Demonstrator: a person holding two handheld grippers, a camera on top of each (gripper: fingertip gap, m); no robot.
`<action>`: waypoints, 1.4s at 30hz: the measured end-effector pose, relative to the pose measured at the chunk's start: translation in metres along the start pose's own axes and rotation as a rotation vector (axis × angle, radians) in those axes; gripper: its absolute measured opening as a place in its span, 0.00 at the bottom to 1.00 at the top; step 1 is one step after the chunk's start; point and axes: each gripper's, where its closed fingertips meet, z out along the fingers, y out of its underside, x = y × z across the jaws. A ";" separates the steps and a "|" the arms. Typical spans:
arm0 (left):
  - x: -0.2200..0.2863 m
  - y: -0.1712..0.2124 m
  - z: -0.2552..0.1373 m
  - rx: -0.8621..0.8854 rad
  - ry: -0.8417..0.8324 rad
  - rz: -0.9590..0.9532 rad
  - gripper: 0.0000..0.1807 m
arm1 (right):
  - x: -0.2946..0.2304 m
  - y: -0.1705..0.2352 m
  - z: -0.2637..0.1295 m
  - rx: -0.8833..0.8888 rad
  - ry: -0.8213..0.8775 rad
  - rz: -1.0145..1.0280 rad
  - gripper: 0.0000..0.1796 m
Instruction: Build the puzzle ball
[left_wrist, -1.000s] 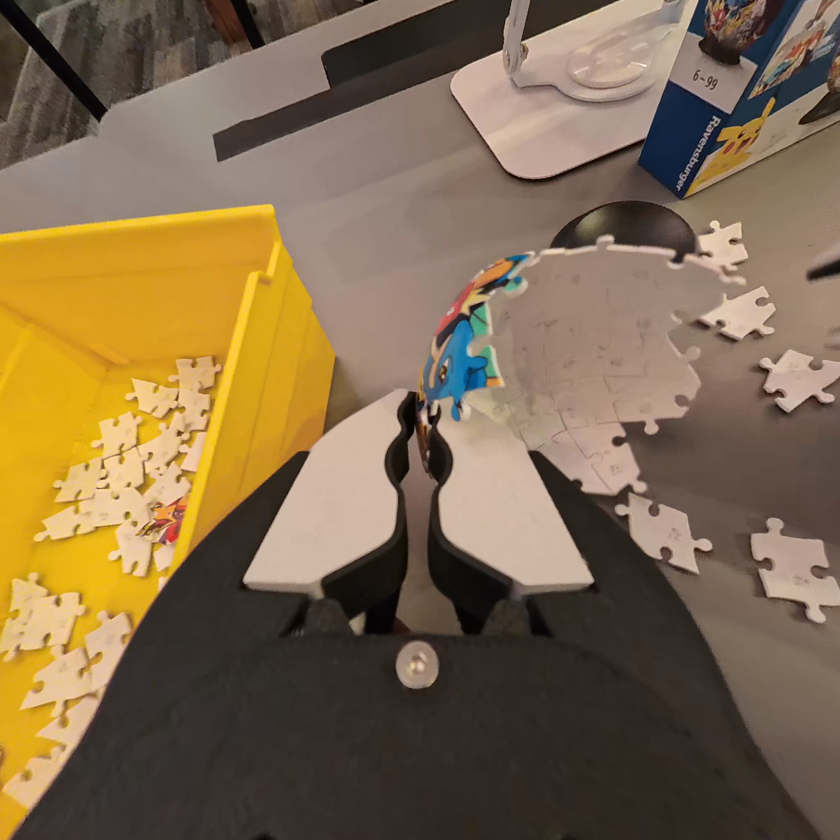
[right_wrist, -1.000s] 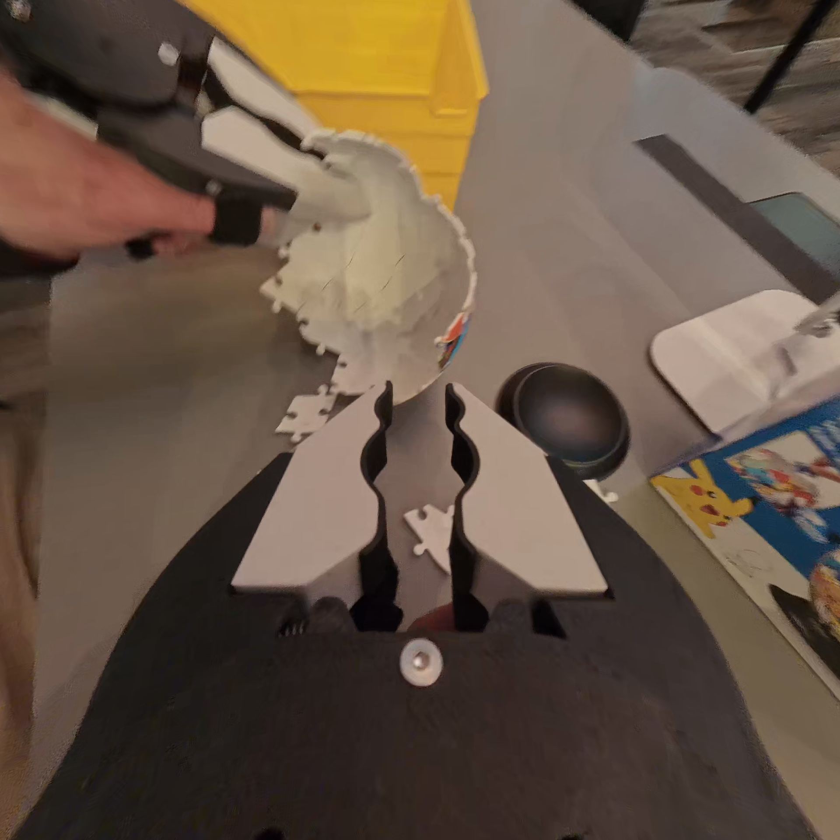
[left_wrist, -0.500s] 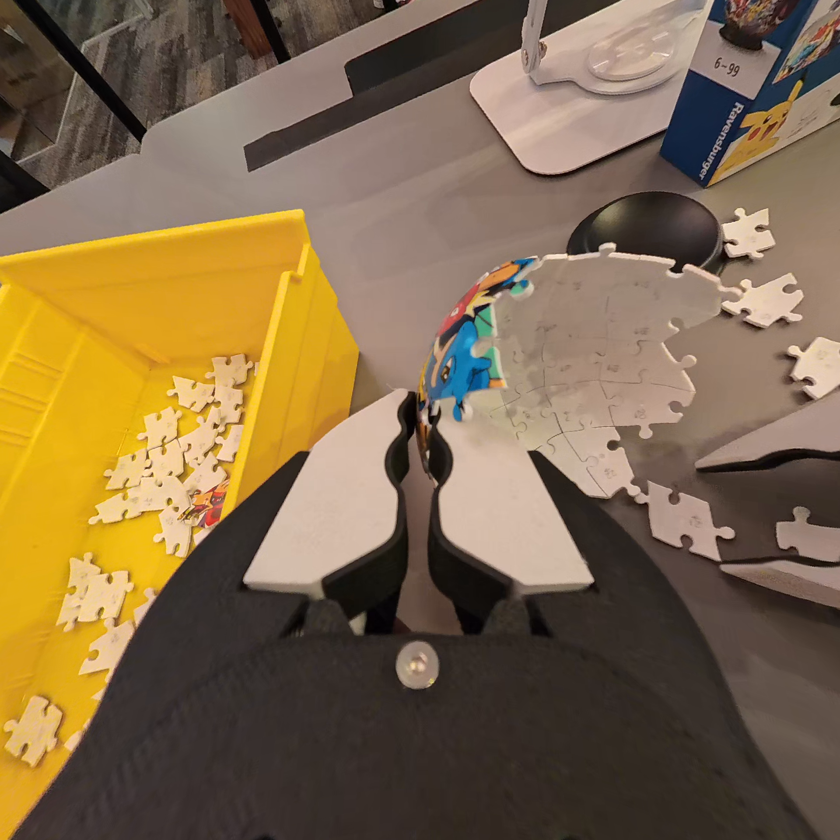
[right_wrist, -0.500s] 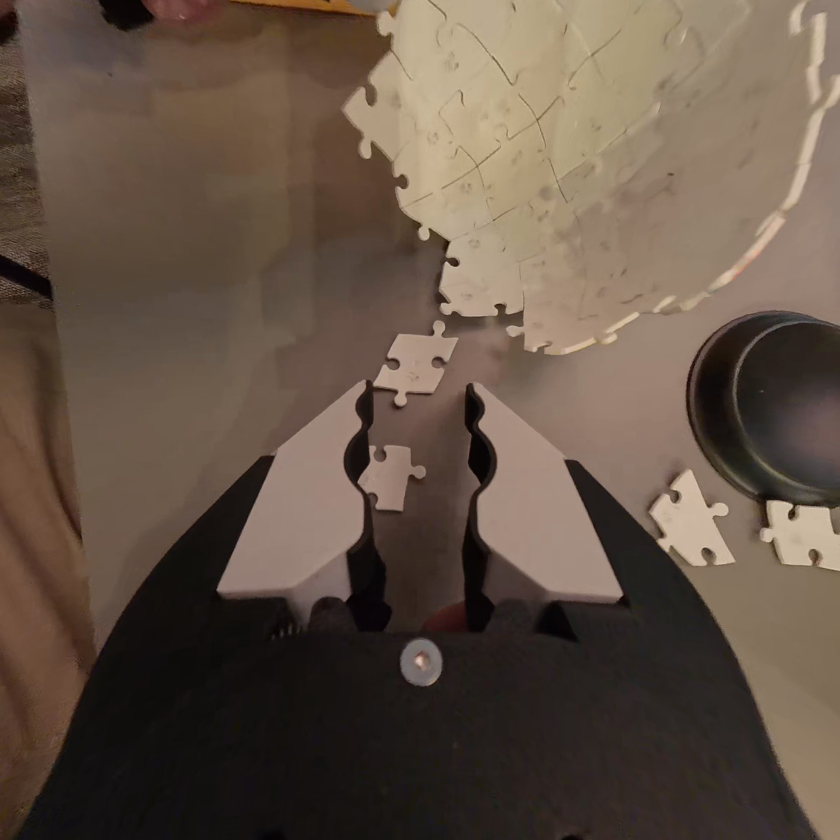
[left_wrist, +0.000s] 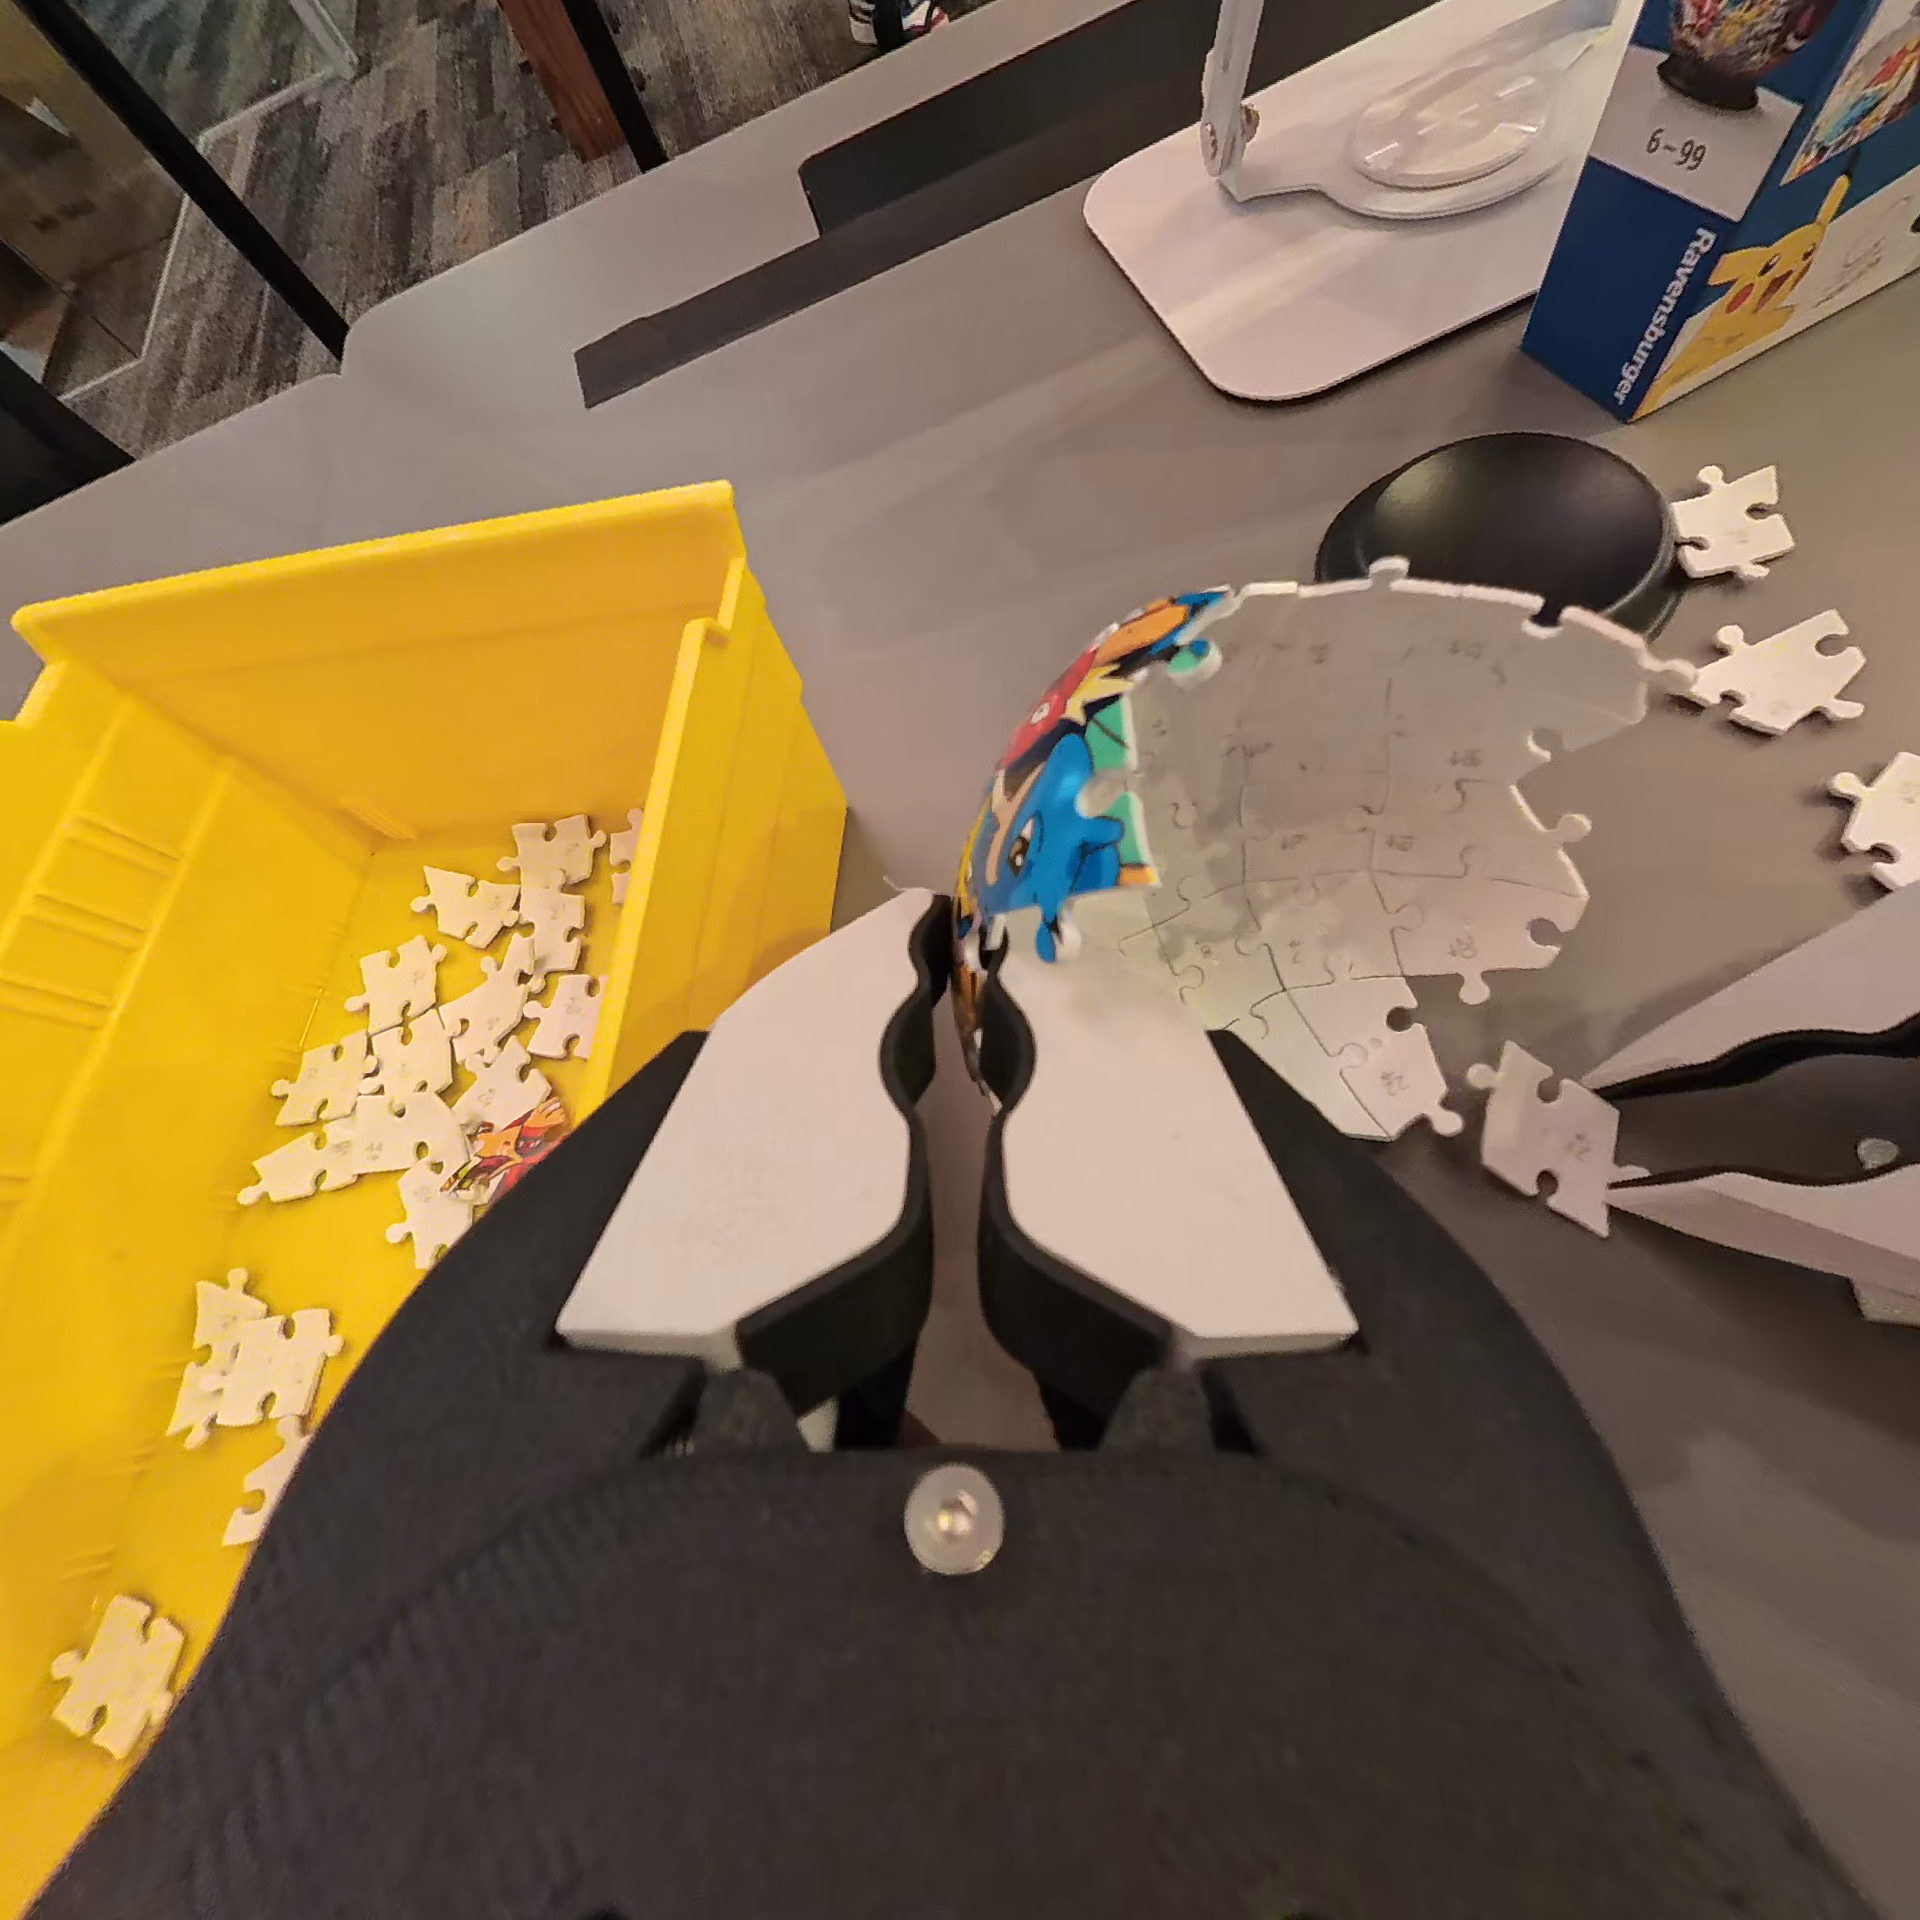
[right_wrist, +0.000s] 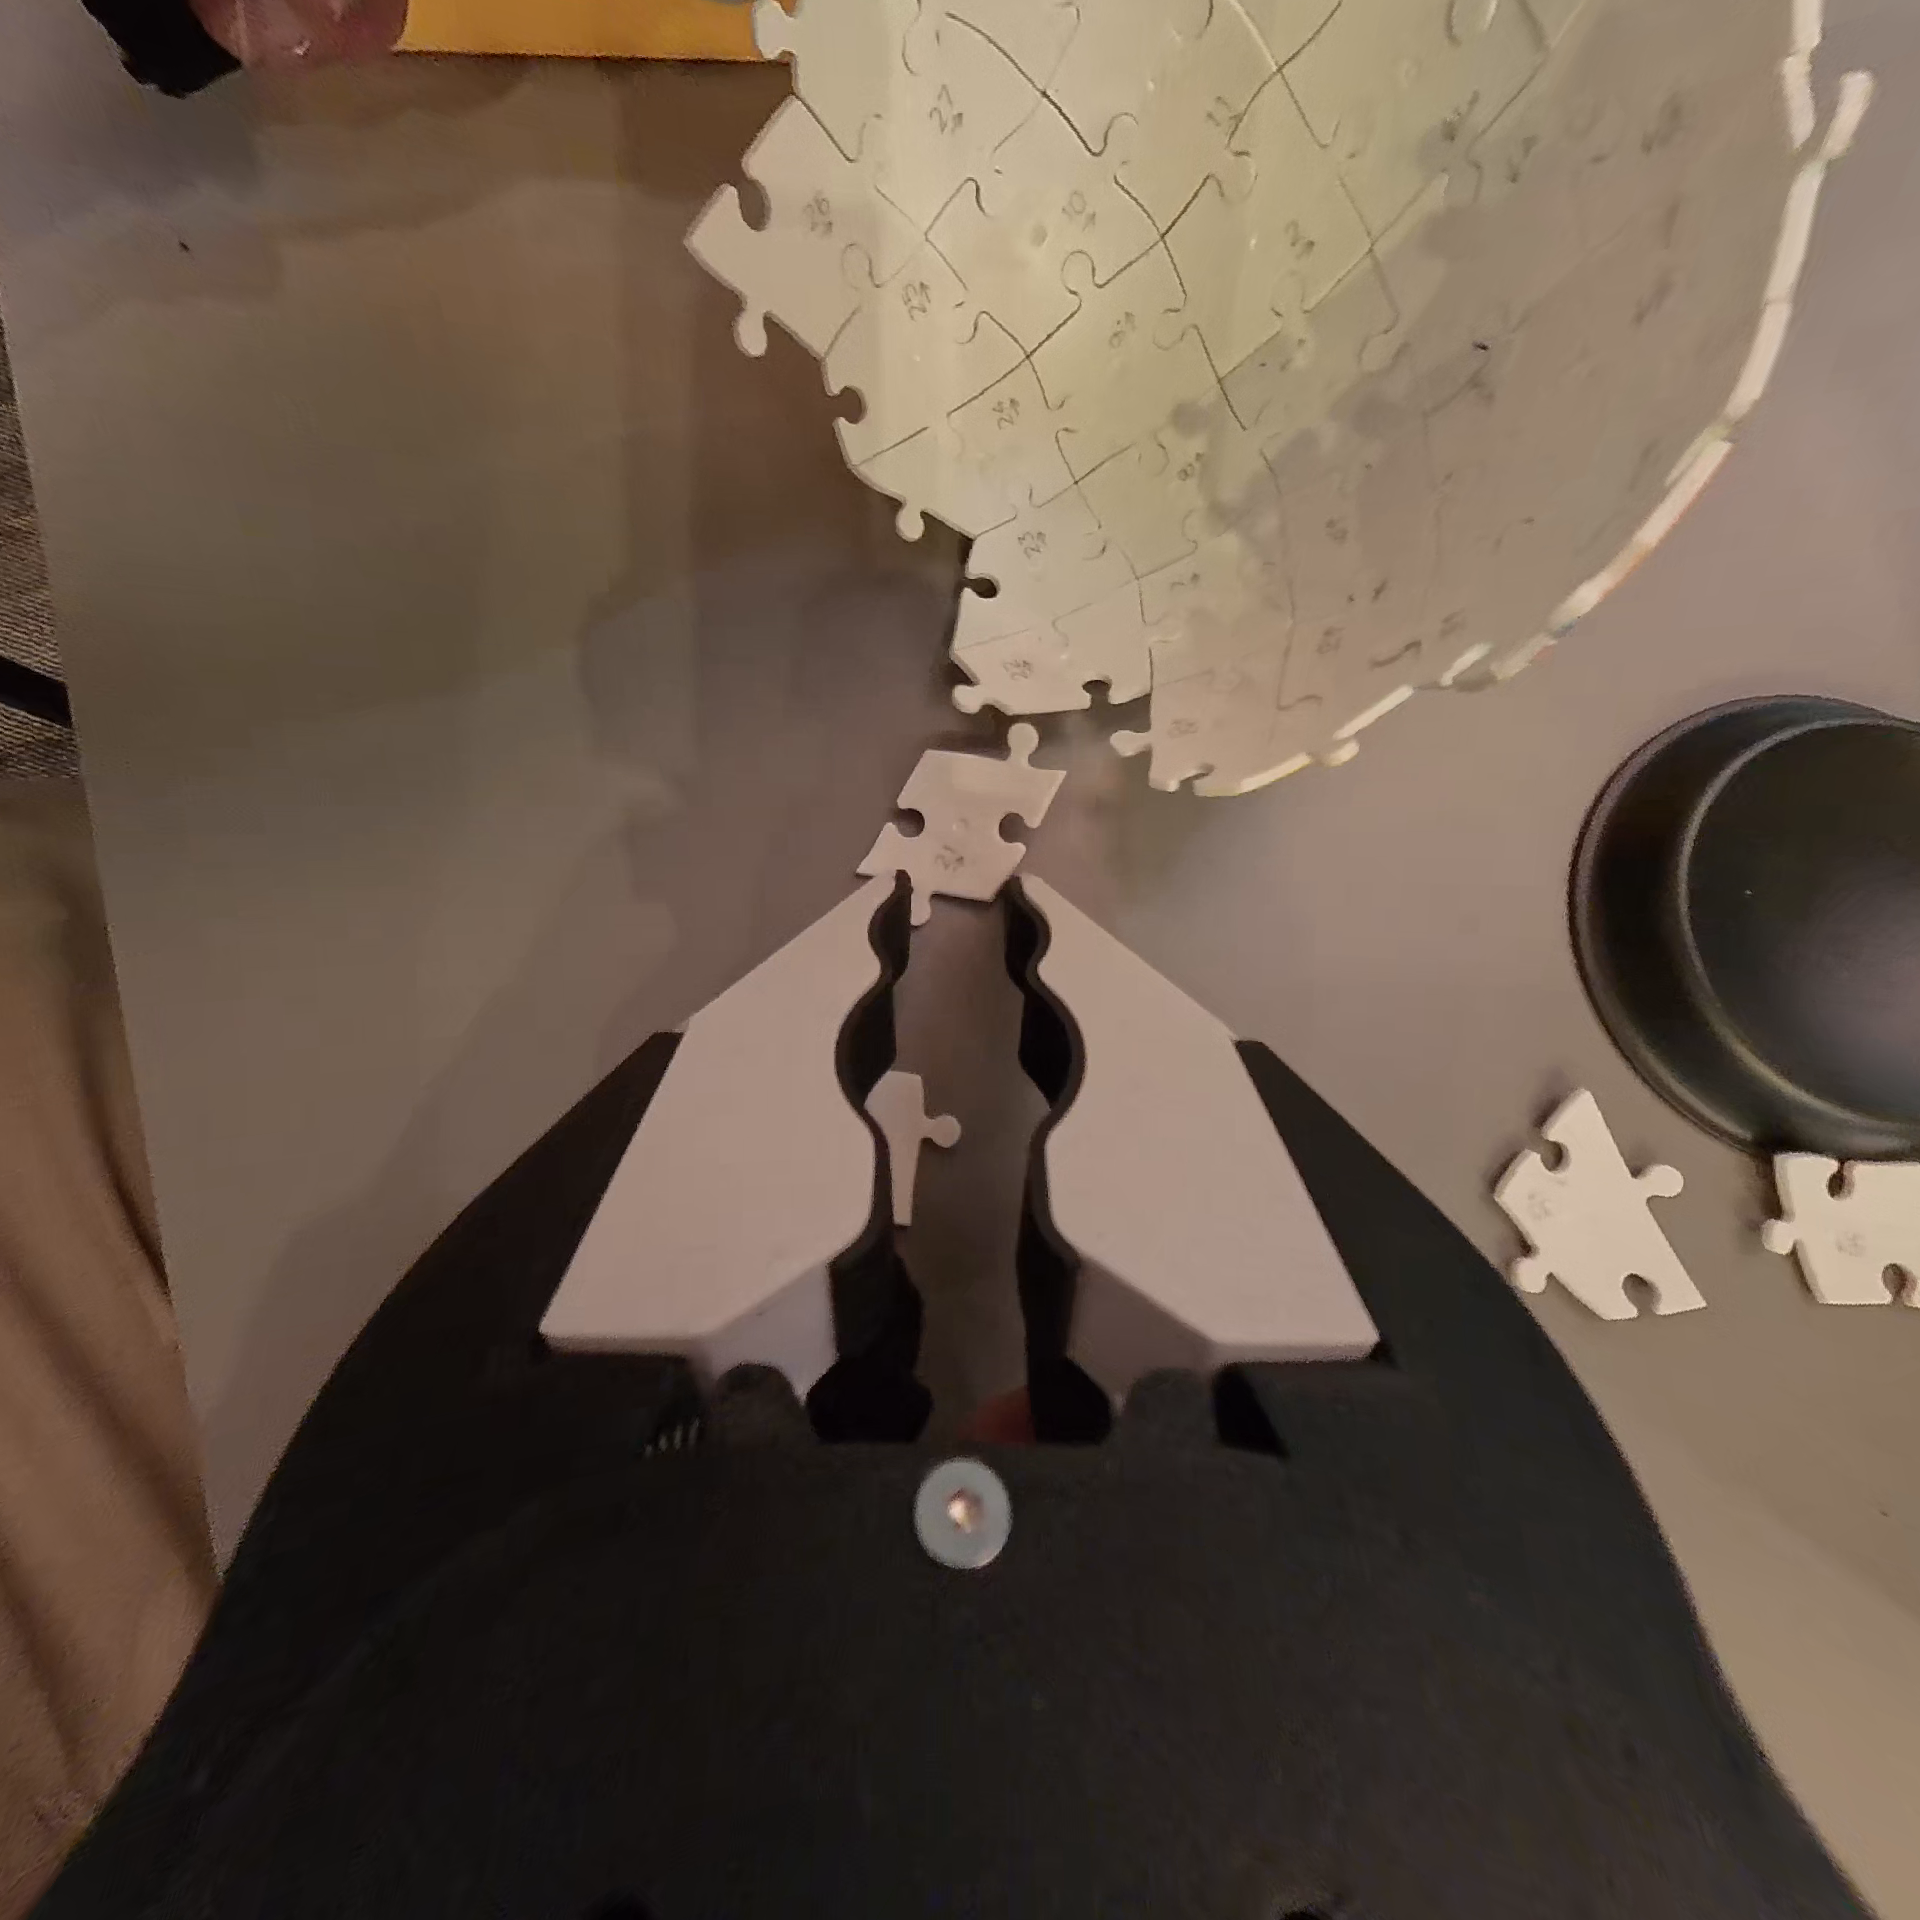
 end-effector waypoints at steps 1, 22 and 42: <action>0.000 0.000 0.000 0.000 0.002 0.003 0.01 | 0.002 0.000 -0.001 -0.001 0.009 -0.004 0.09; 0.016 -0.005 -0.009 0.010 -0.015 0.150 0.02 | 0.005 -0.002 -0.004 -0.054 0.045 -0.121 0.08; 0.020 -0.009 -0.011 0.023 -0.024 0.211 0.02 | 0.005 -0.007 -0.020 -0.045 0.079 -0.168 0.12</action>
